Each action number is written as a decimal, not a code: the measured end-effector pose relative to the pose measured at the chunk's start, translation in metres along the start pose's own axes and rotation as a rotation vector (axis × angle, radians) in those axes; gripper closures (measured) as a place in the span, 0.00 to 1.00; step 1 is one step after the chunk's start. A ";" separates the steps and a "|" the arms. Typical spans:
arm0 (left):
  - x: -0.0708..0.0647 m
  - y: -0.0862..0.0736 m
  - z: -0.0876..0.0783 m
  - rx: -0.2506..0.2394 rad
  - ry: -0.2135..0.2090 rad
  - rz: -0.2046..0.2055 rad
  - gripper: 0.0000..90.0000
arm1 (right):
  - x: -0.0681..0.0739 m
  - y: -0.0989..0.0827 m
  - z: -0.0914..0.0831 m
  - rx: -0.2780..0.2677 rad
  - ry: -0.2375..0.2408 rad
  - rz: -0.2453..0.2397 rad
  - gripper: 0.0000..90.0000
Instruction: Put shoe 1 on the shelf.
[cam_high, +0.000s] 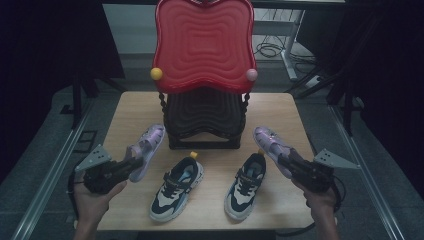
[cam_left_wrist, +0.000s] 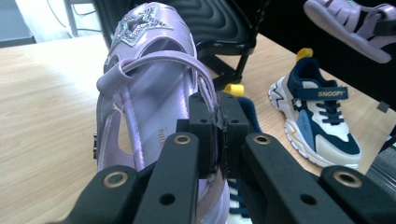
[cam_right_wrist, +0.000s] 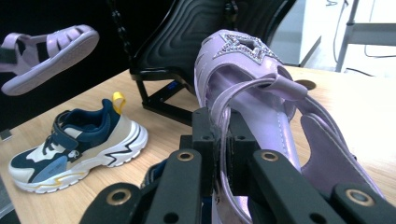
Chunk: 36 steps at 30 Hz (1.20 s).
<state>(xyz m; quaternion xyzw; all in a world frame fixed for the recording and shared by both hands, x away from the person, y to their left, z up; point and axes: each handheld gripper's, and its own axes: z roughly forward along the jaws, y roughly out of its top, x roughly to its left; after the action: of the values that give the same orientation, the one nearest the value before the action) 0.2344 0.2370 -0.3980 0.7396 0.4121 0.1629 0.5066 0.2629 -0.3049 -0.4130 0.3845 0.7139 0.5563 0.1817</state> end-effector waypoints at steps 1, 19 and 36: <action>0.000 0.001 0.001 -0.001 -0.001 0.002 0.97 | 0.002 0.001 0.002 0.005 0.005 0.002 0.94; -0.008 0.012 0.026 -0.015 -0.032 0.019 0.97 | 0.021 0.008 0.032 0.013 0.048 -0.018 0.94; -0.013 0.019 0.047 -0.030 -0.045 0.037 0.97 | 0.032 0.012 0.061 0.008 0.073 -0.013 0.94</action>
<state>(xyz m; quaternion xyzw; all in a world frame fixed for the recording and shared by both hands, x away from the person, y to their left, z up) 0.2660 0.1955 -0.3997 0.7428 0.3844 0.1617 0.5237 0.2881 -0.2399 -0.4150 0.3602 0.7247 0.5659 0.1576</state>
